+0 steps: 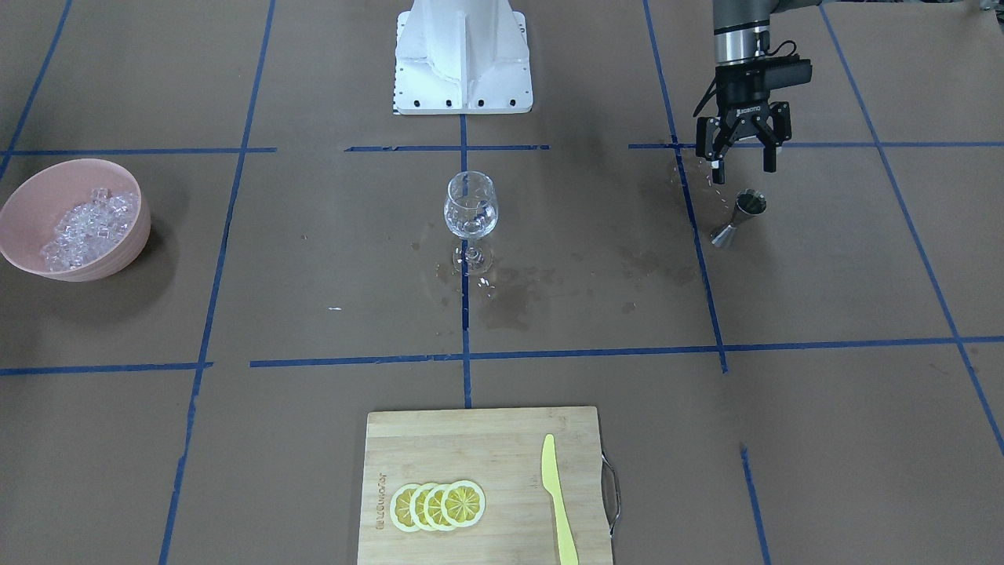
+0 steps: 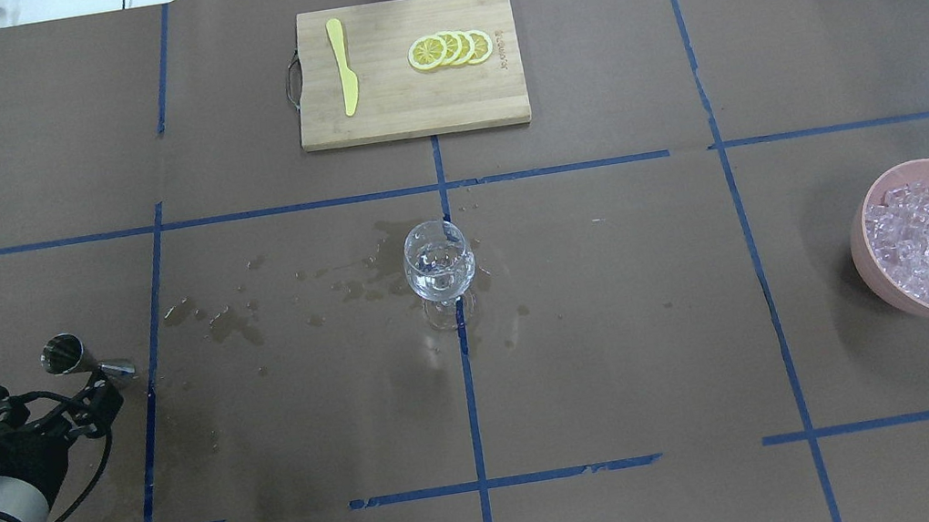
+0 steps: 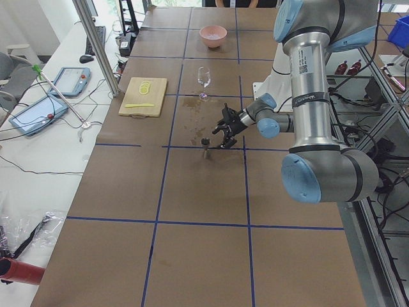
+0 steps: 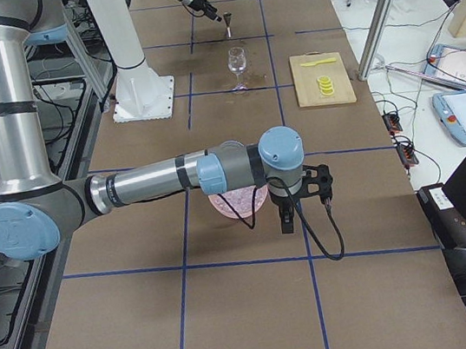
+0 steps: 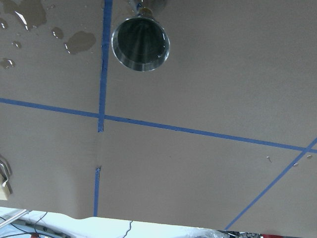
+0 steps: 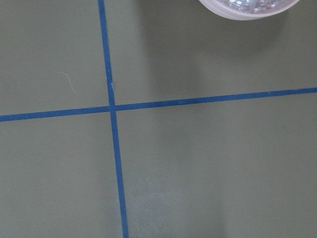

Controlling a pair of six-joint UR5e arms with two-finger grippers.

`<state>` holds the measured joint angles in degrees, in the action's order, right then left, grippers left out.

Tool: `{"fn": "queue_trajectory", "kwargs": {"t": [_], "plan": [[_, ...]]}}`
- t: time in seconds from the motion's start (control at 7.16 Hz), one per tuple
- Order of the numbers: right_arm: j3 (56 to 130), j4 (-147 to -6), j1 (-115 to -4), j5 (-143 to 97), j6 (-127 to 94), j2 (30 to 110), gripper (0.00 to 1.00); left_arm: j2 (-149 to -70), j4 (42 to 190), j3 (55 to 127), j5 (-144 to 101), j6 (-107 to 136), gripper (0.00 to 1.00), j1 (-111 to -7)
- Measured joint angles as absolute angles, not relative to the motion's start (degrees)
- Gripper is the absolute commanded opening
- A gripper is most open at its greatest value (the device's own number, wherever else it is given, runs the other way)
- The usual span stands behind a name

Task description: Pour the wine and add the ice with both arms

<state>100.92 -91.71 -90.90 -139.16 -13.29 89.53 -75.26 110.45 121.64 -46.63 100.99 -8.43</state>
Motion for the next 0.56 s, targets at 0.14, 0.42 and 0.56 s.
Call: {"fn": "queue_trajectory", "kwargs": {"t": [0.14,0.42,0.56], "plan": [[103.61,-91.85,-89.64,-139.2,-17.85,89.57,1.0,-76.96,110.39,118.88,-43.72,101.78,1.0,-8.32],[108.52,-91.87,-86.16,-139.08,-27.59,89.63,1.0,-78.03,110.14,115.12,-37.76,103.23,0.99,-8.14],[109.88,-91.73,-84.54,-138.9,-30.94,89.63,1.0,-78.69,110.05,113.03,-35.6,104.38,0.99,-7.94]]}}
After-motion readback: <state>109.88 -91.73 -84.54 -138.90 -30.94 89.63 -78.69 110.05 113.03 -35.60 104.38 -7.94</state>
